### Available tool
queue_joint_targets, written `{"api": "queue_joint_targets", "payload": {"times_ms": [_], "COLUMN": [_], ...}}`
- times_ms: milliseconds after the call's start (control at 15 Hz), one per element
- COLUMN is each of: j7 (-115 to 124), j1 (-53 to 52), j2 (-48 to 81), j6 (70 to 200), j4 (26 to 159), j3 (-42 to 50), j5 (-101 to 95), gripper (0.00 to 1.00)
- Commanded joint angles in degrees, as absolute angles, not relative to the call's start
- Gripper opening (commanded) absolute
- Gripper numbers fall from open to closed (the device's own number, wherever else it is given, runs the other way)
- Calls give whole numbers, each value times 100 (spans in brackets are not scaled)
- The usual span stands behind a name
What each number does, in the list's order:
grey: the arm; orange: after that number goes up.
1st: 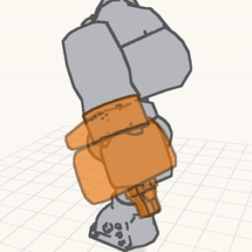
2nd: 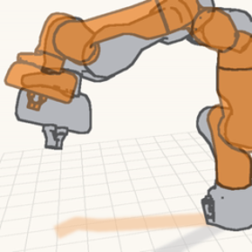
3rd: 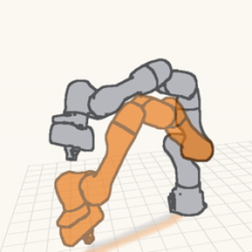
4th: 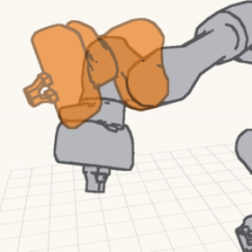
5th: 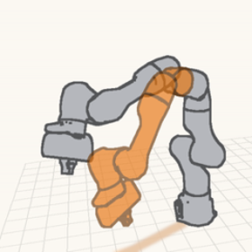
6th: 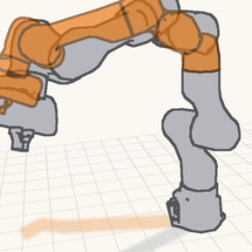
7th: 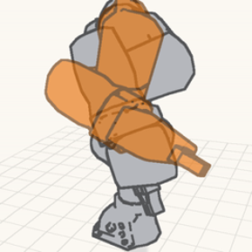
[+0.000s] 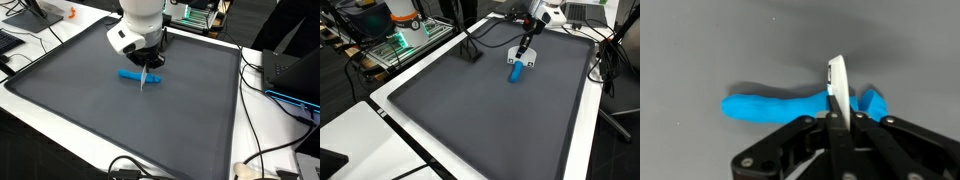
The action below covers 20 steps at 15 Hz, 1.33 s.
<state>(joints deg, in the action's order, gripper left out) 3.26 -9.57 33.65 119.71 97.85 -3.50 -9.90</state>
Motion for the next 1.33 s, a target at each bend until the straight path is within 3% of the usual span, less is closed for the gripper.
{"api": "queue_joint_targets", "payload": {"times_ms": [0,1267], "j7": [235,-148], "j1": [-917,-745], "j2": [3444,2847], "j6": [12004,11896], "j4": [9995,10725], "j3": [-319,-421], "j5": [-996,-700], "gripper": [1,1]}}
